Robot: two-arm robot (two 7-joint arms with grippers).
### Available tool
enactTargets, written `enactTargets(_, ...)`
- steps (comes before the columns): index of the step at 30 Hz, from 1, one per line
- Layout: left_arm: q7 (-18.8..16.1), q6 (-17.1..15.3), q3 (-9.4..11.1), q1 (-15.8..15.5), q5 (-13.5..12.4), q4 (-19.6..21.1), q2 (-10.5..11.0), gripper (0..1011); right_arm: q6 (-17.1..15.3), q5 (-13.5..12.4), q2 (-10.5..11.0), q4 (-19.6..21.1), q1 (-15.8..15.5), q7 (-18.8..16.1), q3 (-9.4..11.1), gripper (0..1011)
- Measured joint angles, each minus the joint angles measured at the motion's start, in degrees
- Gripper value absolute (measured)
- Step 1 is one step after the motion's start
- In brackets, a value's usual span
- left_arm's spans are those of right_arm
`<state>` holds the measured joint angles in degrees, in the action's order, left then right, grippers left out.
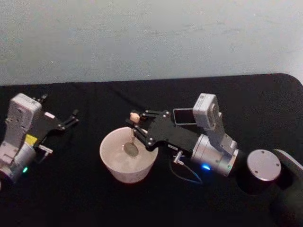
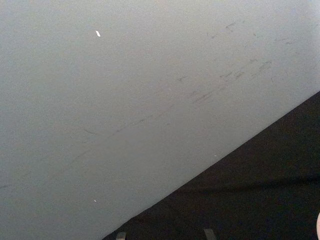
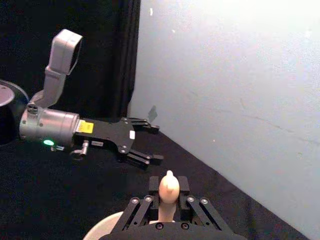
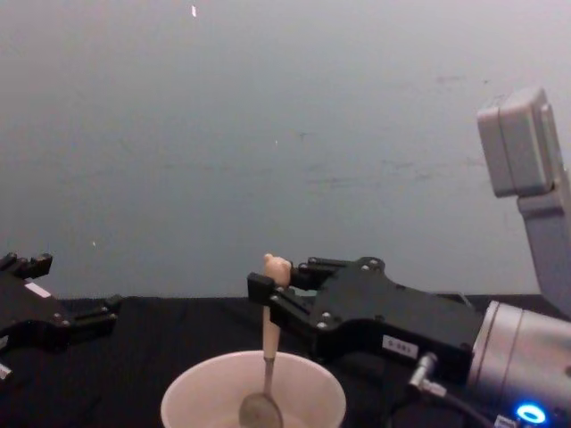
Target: Pick up the stirring spoon with one hand, stir inside the cup, then place it back in its original position.
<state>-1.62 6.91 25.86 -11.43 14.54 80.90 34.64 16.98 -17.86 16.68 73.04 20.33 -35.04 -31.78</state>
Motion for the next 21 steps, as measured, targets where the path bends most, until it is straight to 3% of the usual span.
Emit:
enactTargets(10,0.0,0.0,0.0,0.0,0.0,0.0,0.0,1001,0.0,0.7,0.3,0.3,-0.4,0.5,0.9,213)
enactTargets(21,0.0,0.0,0.0,0.0,0.0,0.0,0.0,1001,-1.0,0.7,3.0,3.6,-2.7,-0.3,1.6,212)
